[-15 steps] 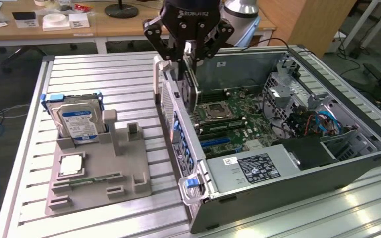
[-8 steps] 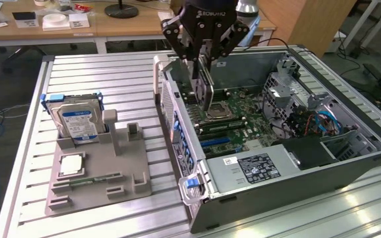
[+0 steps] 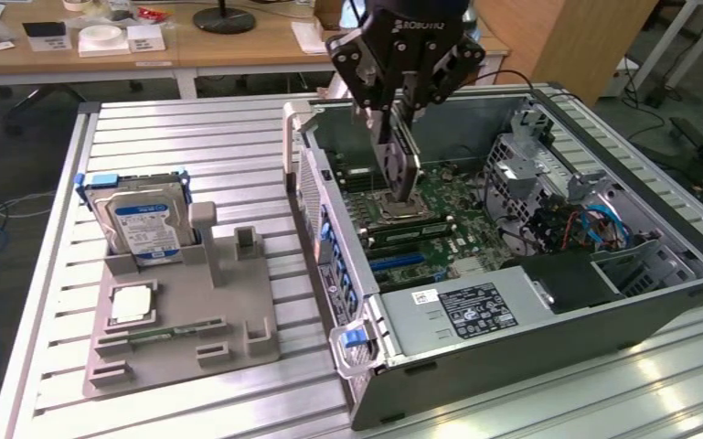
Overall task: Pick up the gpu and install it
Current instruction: 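Pick up the gpu and move the gpu toward the slot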
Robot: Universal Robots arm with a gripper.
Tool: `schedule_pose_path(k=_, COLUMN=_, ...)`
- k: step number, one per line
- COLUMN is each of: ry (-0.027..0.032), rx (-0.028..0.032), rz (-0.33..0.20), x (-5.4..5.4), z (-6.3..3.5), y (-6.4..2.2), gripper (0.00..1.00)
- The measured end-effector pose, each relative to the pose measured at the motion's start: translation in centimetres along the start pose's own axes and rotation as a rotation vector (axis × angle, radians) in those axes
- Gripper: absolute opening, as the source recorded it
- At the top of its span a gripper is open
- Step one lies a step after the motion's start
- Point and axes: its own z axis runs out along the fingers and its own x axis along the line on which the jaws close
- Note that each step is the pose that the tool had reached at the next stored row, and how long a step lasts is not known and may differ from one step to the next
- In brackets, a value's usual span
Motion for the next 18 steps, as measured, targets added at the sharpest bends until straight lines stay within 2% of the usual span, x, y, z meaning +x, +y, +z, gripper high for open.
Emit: schedule_pose_path(k=18, ry=0.0000, rx=0.0000, rz=-0.001, x=-4.4, z=0.11, y=0.24, gripper=0.27)
